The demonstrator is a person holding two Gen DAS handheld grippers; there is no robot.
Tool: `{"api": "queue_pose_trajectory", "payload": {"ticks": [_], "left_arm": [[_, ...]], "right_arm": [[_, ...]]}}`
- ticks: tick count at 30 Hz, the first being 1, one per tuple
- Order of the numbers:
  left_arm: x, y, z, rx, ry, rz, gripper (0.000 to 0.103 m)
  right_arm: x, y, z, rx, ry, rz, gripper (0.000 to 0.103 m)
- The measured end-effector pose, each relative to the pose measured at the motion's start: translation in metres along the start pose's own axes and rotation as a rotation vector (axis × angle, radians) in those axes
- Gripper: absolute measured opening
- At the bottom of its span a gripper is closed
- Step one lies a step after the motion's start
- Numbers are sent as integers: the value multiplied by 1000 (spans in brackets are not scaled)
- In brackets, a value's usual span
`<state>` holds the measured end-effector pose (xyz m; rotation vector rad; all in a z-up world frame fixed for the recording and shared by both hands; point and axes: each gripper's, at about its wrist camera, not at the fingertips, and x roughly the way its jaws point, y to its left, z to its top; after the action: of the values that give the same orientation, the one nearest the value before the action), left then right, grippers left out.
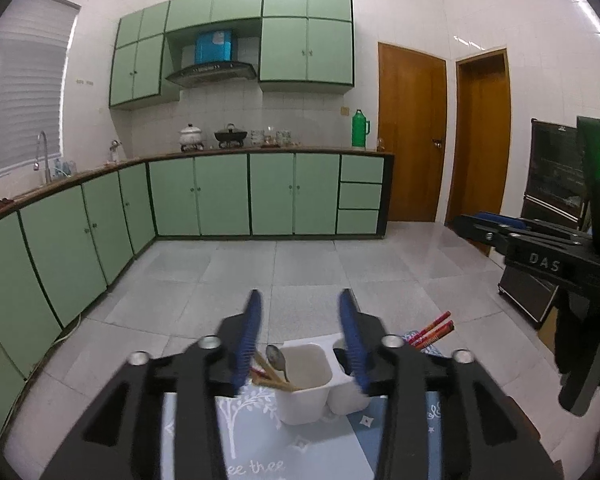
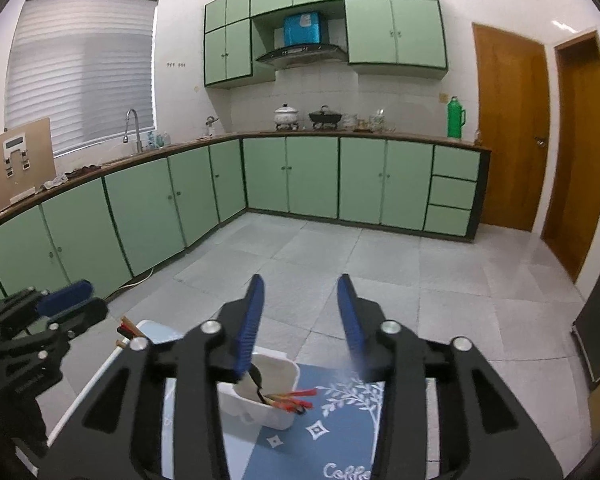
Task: Organize utensils
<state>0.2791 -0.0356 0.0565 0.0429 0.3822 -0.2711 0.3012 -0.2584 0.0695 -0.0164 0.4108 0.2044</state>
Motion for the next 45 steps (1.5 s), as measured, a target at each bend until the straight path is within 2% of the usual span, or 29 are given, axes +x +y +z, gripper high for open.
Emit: {"api": "queue_pose_trajectory", "payload": {"ticks": [2,6,8,12,17,23,30,45], "left_arm": [[-12,1,-4,-12,-8,3,59],[-40,1,-18,-22,-24,21,70],[-51,0,-25,-20,-29,30,75],[-71,-8,-43,-5,-13,52,85],[-87,-18,-64,-6,21,73,96],[-108,-24,-82,-27,44,43,97],[-134,-29,-85,-34,22,29,97],[-176,-37,-89,-41,-21,45,97]], "right_arm": [[-12,-4,-5,4,-12,-10,56],[-44,-7,-22,16,-41,-35,80],[-61,-7,-35,31,-47,-27,88],[-89,-5,-61,56,-45,-8,94],[-112,8,-87,82,-20,27,97],[-129,28,-106,72,18,44,97],[-147,44,-120,56,45,65,97],[-182,63,-122,22,21,80,97]]}}
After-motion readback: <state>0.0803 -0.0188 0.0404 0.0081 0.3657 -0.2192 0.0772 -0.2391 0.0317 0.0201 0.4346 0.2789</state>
